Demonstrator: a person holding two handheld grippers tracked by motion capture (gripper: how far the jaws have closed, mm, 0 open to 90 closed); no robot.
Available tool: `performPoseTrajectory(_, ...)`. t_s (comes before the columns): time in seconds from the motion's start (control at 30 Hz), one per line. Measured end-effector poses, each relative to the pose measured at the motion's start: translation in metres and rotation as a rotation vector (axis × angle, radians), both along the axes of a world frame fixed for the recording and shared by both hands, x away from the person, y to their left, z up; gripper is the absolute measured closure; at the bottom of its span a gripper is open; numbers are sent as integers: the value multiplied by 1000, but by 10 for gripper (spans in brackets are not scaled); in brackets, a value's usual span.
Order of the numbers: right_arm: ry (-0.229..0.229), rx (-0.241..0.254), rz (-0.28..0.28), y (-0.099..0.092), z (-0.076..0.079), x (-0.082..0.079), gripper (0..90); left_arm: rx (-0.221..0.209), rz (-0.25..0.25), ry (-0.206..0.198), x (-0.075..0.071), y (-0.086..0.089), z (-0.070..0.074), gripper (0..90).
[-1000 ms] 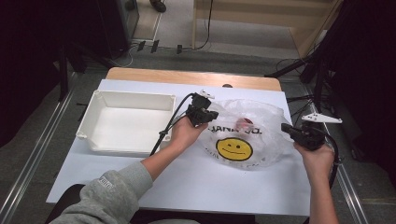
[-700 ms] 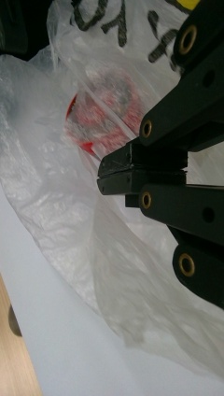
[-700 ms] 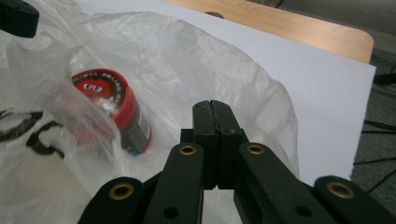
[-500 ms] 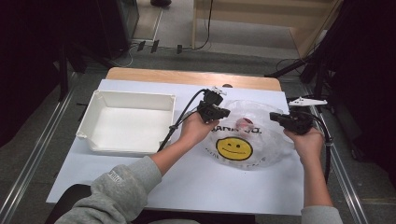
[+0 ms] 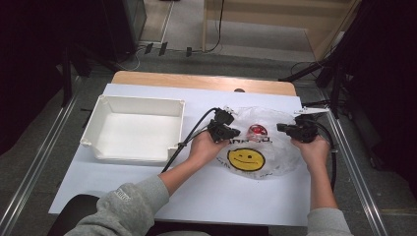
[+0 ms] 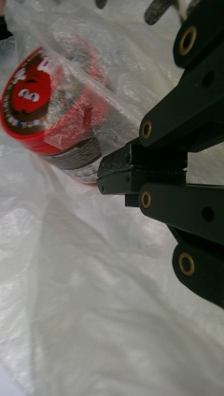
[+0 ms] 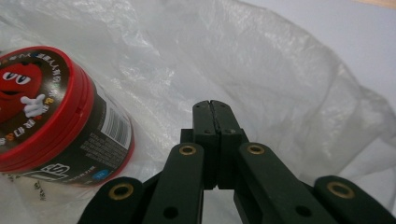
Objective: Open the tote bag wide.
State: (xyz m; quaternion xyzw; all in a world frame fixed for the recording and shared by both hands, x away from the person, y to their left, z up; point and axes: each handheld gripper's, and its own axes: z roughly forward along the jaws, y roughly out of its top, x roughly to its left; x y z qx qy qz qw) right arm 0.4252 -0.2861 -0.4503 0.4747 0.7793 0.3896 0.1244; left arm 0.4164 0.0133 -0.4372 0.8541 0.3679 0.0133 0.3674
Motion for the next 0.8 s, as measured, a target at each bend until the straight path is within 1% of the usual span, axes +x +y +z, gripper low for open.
performPoseTrajectory(0.03,2,4,-2,0,-2,0,900,0,2,-3,-3,1,-2,900)
performPoseTrajectory(0.1,11,-4,-5,1,-5,1,900,2,-5,-1,-7,2,-5,900)
performPoseTrajectory(0.2,19,-10,-9,4,-10,2,900,-17,-6,0,-14,5,-8,900)
performPoseTrajectory(0.3,22,-12,-22,4,-13,4,900,-11,-23,3,-20,6,-12,900)
performPoseTrajectory(0.37,30,-17,-28,3,-15,5,900,3,-35,1,-24,7,-15,900)
performPoseTrajectory(0.4,35,-20,-36,3,-17,5,900,-1,-34,9,-26,7,-18,900)
performPoseTrajectory(0.53,45,-28,-46,2,-21,6,900,9,-49,21,-34,8,-27,900)
performPoseTrajectory(0.57,50,-38,-47,2,-23,6,900,10,-57,23,-35,8,-28,900)
performPoseTrajectory(0.63,55,-46,-49,4,-24,7,900,27,-69,23,-40,7,-32,900)
performPoseTrajectory(0.67,56,-48,-46,4,-25,7,900,19,-72,15,-42,7,-33,900)
performPoseTrajectory(0.7,57,-53,-49,5,-25,8,900,12,-70,19,-43,7,-33,900)
performPoseTrajectory(0.8,63,-53,-61,5,-27,9,900,14,-79,17,-46,7,-33,900)
